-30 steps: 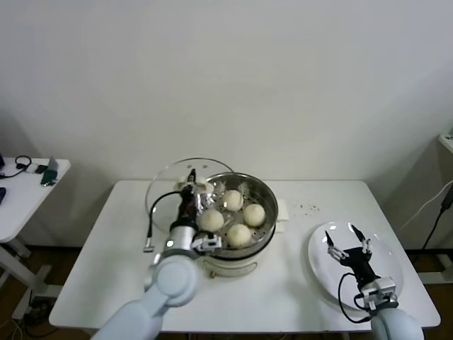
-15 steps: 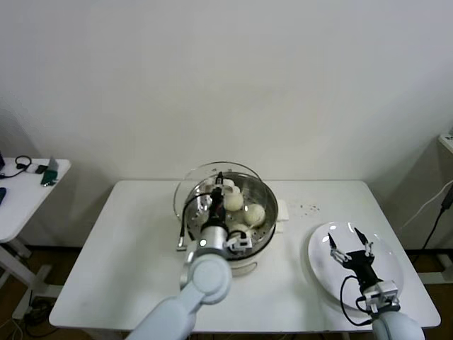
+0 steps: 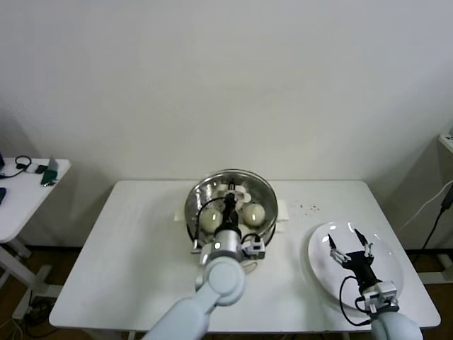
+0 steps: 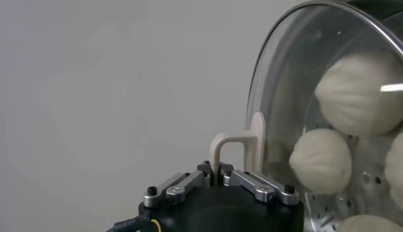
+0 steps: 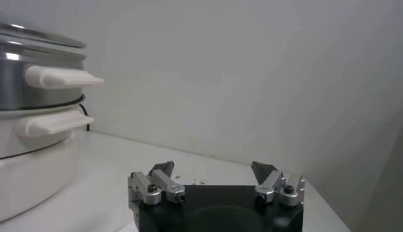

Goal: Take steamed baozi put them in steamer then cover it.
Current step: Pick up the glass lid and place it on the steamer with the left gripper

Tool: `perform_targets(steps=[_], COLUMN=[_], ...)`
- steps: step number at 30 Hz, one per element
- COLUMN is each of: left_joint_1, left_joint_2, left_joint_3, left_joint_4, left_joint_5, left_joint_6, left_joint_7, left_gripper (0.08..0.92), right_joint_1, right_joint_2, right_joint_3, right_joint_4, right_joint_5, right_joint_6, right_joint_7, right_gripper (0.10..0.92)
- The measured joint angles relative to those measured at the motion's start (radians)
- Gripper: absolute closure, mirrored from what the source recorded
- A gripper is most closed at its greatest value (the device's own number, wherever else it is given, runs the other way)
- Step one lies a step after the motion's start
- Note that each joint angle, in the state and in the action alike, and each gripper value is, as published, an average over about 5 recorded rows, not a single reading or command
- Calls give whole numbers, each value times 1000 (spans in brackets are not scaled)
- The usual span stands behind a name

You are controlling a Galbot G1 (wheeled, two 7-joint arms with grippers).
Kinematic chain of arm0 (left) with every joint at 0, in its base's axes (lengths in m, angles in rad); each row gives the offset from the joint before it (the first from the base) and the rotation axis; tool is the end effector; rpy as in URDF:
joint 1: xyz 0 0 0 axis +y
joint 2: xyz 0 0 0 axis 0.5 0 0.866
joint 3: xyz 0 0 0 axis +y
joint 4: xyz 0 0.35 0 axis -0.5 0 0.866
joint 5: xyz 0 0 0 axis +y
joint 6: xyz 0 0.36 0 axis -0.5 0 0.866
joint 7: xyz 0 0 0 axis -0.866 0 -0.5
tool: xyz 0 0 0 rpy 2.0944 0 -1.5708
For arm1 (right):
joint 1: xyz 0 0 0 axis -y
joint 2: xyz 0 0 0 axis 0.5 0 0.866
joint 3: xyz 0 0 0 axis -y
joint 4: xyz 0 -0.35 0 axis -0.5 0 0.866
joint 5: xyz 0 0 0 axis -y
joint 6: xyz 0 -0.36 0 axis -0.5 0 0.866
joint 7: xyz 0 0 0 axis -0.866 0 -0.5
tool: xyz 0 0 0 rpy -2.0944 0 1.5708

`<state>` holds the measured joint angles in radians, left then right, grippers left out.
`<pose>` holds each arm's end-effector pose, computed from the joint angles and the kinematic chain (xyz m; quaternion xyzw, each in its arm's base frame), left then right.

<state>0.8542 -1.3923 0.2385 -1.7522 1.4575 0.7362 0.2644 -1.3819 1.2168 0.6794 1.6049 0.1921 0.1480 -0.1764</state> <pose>0.3135 -0.1900 -0.2688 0.0230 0.7131 0.7006 0.0095 0.2380 -0.1694 -0.3977 0.0389 -0.9930 0.0911 0.0637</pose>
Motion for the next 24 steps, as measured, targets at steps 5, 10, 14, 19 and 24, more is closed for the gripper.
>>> perform_targets(steps=[5,10,14,19,24], left_joint_1=[3,7,8,7,0], left_joint_2=[-3,-1,0,-1,-1], left_joint_3=[4,4,2,4,5], left_joint_4=[9,11,17,25,36], left_joint_5=[1,2,3,3,3], left_joint_6=[0,0,0,0,0], left_joint_7=[0,0,-3,-9,-18], left_gripper=[850,850,850,850,850], right_joint_1=[2,4,6,8,8], right_joint_2=[2,2,3,6,7], right_joint_3=[0,0,-2,-4,-4], right_joint_4=[-2,-4,-8,-11,-12], right_joint_5=[-1,-1,-2,-4,-4], right_joint_6=[1,2,5,7,8], right_joint_7=[0,0,0,0,-1], right_gripper=[203,203,203,203,203])
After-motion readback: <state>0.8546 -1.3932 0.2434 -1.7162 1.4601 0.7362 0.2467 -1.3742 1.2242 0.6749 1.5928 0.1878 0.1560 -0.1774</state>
